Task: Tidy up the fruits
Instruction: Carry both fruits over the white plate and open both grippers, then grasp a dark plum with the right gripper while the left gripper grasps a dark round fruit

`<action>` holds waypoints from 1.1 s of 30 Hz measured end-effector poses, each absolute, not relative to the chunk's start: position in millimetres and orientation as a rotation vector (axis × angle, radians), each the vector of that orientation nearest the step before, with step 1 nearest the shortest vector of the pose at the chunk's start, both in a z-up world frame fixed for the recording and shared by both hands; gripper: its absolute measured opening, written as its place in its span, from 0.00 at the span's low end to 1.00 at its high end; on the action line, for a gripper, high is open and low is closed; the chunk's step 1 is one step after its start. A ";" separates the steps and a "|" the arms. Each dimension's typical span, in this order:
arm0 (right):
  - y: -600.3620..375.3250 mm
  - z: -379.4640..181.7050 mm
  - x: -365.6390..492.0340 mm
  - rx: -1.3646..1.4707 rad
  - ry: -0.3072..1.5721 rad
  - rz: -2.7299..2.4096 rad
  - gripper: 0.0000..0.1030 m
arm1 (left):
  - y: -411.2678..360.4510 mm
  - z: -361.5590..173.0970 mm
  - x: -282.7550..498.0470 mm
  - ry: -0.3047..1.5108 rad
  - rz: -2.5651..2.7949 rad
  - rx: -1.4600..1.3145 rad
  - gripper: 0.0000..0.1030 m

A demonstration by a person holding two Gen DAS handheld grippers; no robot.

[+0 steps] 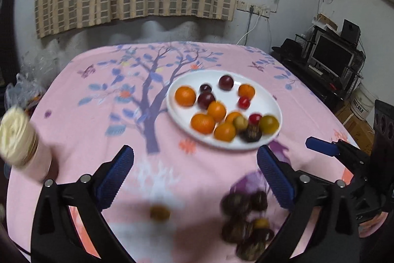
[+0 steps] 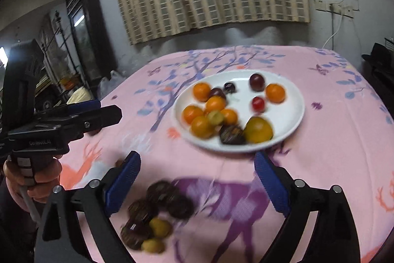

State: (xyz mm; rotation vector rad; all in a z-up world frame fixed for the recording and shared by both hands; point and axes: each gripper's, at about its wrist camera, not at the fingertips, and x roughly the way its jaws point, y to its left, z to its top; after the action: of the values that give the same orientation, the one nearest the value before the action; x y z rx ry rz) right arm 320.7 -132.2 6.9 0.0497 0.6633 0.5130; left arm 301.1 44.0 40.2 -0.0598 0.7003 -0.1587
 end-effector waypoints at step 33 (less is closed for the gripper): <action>-135.1 0.2 271.9 0.105 0.683 0.547 0.27 | 24.4 -16.9 220.2 0.786 -0.325 0.062 0.69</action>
State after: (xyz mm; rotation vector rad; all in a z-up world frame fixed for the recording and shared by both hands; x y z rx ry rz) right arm 271.9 -135.1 0.2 0.1053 0.6829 0.5469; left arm 220.2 24.4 -16.9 0.0620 0.7859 -0.3254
